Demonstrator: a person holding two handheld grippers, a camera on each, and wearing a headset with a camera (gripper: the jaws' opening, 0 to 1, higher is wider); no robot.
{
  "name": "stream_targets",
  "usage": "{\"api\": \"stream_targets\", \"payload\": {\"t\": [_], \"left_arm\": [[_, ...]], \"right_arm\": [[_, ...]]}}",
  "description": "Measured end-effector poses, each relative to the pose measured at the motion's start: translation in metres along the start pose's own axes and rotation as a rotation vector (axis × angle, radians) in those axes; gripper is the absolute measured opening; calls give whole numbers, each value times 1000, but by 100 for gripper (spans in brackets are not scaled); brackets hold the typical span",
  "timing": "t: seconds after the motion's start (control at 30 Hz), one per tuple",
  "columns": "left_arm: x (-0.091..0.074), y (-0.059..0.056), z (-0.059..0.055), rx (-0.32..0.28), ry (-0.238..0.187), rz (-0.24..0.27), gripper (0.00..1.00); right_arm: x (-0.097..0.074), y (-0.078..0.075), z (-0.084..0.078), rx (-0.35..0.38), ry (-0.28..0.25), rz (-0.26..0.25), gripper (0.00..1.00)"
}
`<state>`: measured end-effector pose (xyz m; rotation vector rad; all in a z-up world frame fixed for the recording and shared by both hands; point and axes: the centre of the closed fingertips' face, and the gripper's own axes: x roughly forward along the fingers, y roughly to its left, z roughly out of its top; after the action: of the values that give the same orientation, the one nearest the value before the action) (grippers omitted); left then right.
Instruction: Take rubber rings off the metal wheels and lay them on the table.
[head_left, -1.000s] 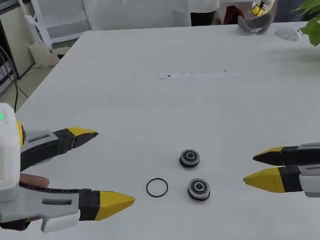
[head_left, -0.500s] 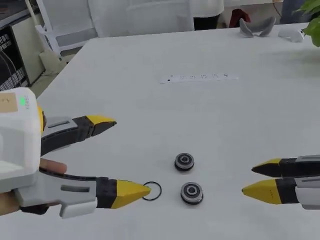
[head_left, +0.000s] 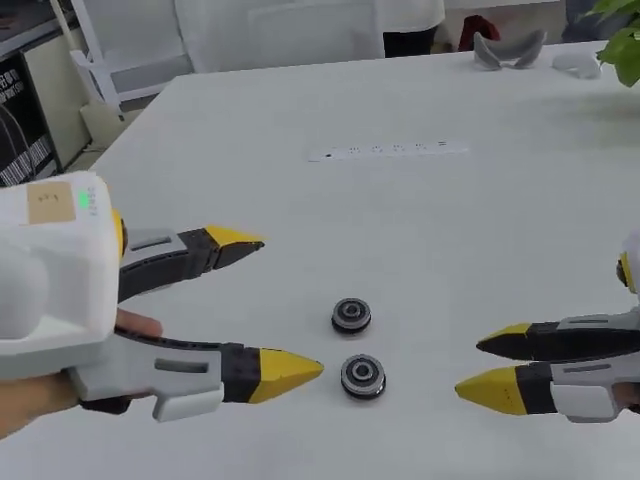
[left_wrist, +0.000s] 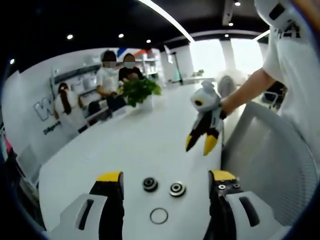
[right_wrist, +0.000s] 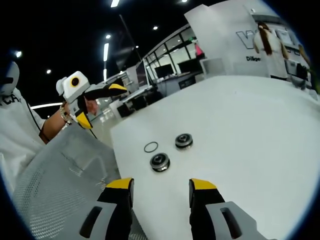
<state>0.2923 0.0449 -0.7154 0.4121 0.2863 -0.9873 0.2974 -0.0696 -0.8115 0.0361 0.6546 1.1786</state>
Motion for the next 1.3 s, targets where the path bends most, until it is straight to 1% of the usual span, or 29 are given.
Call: {"api": "stream_targets", "payload": {"t": [0.13,0.3,0.4,0.53,0.67,0.77,0.87,0.97,1.0,1.03,1.13,1.2,1.27,1.3], "left_arm": [[10,-2,1,7,0,-14,66],[25,0,2,14,2,-21,62],[36,-3,-3,16,21,-34,60],[47,-11,-8,-14,33,-80,60],[56,-13,-14,5,66,-106,57],[62,-12,-19,21,68,-110,52],[67,-10,-28,19,79,-122,46],[74,-11,-39,-12,101,-144,44],[77,-13,-44,-26,118,-156,42],[79,-14,-47,-30,126,-163,41],[87,-13,-57,-43,142,-165,38],[92,-9,-67,-50,169,-149,32],[96,-7,-75,-49,185,-151,30],[97,-7,-78,-53,189,-152,29]], "right_arm": [[8,0,-5,-17,14,12,42],[15,-3,-4,-20,16,32,41],[20,-6,-4,-15,14,44,40],[26,-12,-6,-13,16,54,39],[33,-17,-5,3,1,63,38],[40,-19,-5,11,-4,72,38],[48,-19,-8,11,1,82,38],[52,-19,-7,8,0,88,36],[54,-18,-5,6,-5,93,36],[56,-17,-4,7,-9,99,35],[61,-16,-3,5,-11,106,34],[66,-15,-3,-1,-8,113,33],[70,-14,-6,-16,6,119,32],[71,-14,-6,-24,10,122,32]]}}
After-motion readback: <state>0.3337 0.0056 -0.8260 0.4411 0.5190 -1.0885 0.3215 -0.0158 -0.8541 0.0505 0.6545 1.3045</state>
